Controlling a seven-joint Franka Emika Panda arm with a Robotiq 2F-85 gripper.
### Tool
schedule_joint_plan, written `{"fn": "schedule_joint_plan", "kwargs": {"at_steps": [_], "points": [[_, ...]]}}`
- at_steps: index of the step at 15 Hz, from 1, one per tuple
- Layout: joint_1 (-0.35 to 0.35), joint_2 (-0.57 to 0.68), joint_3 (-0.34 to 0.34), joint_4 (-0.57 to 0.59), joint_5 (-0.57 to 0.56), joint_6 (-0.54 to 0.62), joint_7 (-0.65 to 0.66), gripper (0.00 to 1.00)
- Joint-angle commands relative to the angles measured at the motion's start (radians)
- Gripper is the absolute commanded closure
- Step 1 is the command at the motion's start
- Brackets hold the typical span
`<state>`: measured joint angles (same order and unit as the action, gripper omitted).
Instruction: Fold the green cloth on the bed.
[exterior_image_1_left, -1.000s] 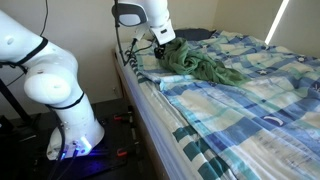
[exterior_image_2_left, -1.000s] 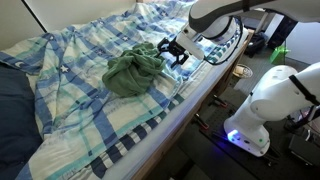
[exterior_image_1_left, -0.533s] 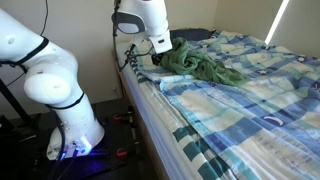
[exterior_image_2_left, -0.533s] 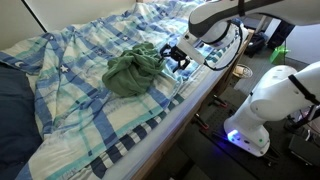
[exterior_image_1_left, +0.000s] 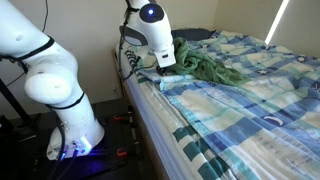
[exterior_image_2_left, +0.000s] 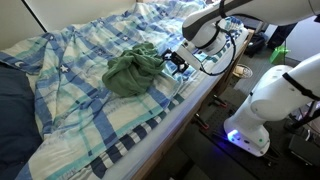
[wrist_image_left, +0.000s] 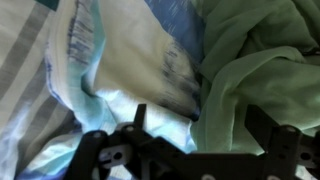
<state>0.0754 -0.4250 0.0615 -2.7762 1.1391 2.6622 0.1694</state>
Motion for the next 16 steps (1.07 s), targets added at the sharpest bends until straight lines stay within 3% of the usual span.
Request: {"fn": "schedule_joint_plan", "kwargs": {"at_steps": [1,5,6,7,9,16], "points": [[0.035,0.067,-0.027,0.042,0.132,0.049,-0.139,0.00],[0.046,0.124,-0.021,0.097,0.250,0.068,-0.288,0.00],[0.047,0.143,-0.018,0.113,0.272,0.069,-0.320,0.05],[0.047,0.158,-0.018,0.127,0.294,0.067,-0.354,0.28],[0.046,0.190,-0.013,0.148,0.325,0.069,-0.404,0.32],[0.043,0.227,-0.006,0.185,0.384,0.088,-0.499,0.86]]}}
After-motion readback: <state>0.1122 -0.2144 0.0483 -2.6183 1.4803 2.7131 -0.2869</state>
